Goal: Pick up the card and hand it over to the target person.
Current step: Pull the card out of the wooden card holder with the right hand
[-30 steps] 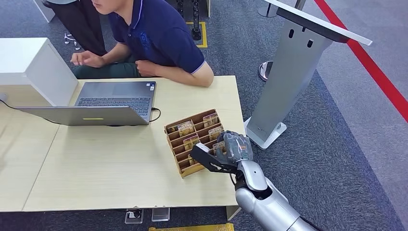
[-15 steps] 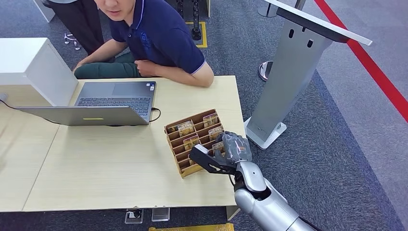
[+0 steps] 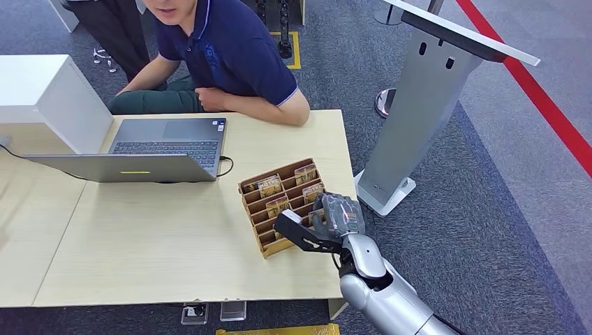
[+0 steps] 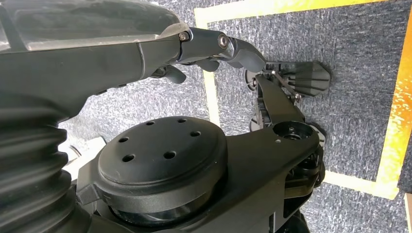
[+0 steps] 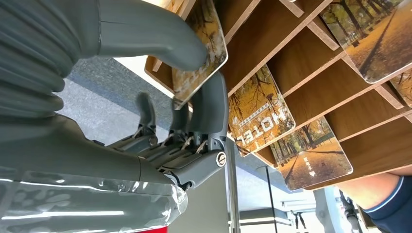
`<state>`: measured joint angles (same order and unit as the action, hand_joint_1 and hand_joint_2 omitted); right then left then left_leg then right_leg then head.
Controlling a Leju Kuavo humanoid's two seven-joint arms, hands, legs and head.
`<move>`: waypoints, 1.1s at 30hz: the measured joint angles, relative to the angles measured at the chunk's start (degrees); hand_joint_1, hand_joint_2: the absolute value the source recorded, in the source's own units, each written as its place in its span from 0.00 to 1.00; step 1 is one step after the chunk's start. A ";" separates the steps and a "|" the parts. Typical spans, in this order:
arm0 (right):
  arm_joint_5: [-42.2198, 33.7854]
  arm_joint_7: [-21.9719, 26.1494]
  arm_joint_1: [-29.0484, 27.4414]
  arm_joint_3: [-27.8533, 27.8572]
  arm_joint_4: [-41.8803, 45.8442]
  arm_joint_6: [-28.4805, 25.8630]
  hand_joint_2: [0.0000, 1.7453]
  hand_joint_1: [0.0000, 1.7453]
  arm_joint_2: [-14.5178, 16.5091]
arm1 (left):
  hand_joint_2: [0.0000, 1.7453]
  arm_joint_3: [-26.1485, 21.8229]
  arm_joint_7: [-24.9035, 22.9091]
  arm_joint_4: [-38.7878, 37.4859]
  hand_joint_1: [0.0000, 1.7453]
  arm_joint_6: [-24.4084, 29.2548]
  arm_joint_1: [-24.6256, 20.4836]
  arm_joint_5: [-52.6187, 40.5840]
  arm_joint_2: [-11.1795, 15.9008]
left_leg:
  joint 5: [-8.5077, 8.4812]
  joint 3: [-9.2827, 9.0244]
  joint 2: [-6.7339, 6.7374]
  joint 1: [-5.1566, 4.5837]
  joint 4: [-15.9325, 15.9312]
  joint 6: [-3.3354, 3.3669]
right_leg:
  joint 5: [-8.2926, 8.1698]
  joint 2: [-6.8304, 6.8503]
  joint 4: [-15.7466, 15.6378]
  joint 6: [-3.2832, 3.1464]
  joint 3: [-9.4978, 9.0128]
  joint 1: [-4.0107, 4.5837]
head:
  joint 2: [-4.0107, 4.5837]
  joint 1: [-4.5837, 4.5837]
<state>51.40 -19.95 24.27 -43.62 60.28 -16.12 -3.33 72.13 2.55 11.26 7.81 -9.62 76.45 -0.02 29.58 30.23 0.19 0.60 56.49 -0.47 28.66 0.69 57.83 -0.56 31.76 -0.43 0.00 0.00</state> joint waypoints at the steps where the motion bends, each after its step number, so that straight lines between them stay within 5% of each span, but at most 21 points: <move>1: -0.03 0.03 0.01 -0.01 -0.03 0.00 1.00 0.79 0.00 | 1.00 0.00 -0.01 0.00 0.00 0.00 0.01 0.01 0.00 | 0.00 0.00 0.00 0.00 0.00 0.00 | 0.00 0.00 0.01 0.00 0.00 0.00 | 0.00 0.00; 9: -0.44 0.20 -0.06 0.03 0.30 0.08 1.00 0.89 -0.14 | 1.00 0.94 -0.13 0.03 0.00 -0.14 -0.10 -0.87 0.08 | -0.07 -0.01 0.01 -0.01 -0.05 0.00 | -0.07 -0.02 -0.04 0.00 0.01 -0.01 | 0.00 0.00; 18: -0.80 0.84 0.69 -0.55 3.09 0.36 1.00 0.89 -0.27 | 1.00 -0.14 0.48 0.02 0.00 -0.17 -0.05 0.19 0.06 | 0.01 -0.04 -0.02 0.00 0.02 0.00 | 0.02 0.03 0.02 0.00 -0.04 0.00 | 0.00 0.00; 33: -0.99 -1.39 10.27 -4.24 15.51 4.16 1.00 0.89 -1.93 | 1.00 1.73 -0.50 0.05 0.00 -0.50 -1.25 -1.05 -0.02 | 0.00 0.13 0.04 -0.03 0.13 0.01 | 0.00 -0.04 0.16 0.00 0.17 -0.03 | 0.00 0.00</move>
<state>50.41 -21.34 34.54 -47.85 75.79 -11.96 -5.26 73.86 2.05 11.30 7.31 -10.87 75.41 -0.03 29.58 30.36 0.23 0.57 56.62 -0.46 28.66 0.65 57.98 -0.56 31.92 -0.46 0.00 0.00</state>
